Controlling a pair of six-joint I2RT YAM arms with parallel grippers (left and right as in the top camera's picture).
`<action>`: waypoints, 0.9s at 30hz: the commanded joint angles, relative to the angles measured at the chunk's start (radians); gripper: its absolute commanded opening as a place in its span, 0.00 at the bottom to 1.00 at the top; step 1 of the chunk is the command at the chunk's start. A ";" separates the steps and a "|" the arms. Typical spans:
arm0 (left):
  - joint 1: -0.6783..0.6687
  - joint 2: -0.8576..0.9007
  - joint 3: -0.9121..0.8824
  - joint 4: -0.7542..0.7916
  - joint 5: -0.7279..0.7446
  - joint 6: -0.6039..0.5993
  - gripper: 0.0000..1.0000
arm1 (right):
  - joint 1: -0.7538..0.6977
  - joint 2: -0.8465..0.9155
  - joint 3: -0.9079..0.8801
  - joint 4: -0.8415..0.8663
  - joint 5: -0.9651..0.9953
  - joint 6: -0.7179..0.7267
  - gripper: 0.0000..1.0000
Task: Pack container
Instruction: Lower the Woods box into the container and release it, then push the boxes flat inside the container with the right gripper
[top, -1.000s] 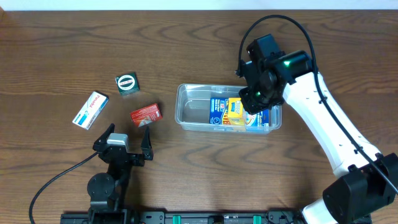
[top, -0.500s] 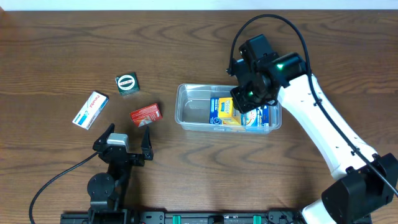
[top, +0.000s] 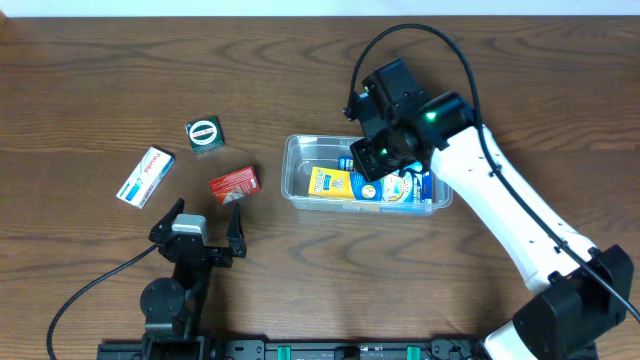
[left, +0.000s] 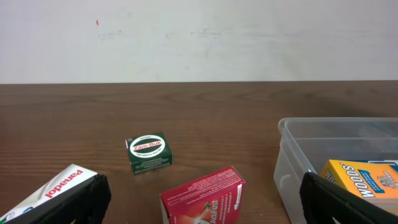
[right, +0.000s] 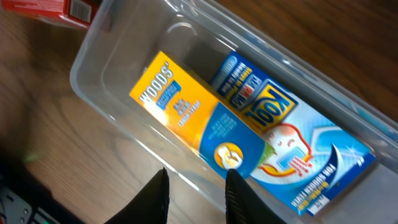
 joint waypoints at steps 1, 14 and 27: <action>0.003 -0.006 -0.021 -0.029 0.002 0.006 0.98 | 0.030 0.047 -0.006 0.017 -0.013 0.043 0.38; 0.003 -0.006 -0.021 -0.029 0.002 0.006 0.98 | 0.127 0.108 -0.006 0.252 -0.040 0.199 0.28; 0.003 -0.006 -0.021 -0.029 0.002 0.006 0.98 | 0.198 0.182 -0.006 0.354 0.021 0.375 0.01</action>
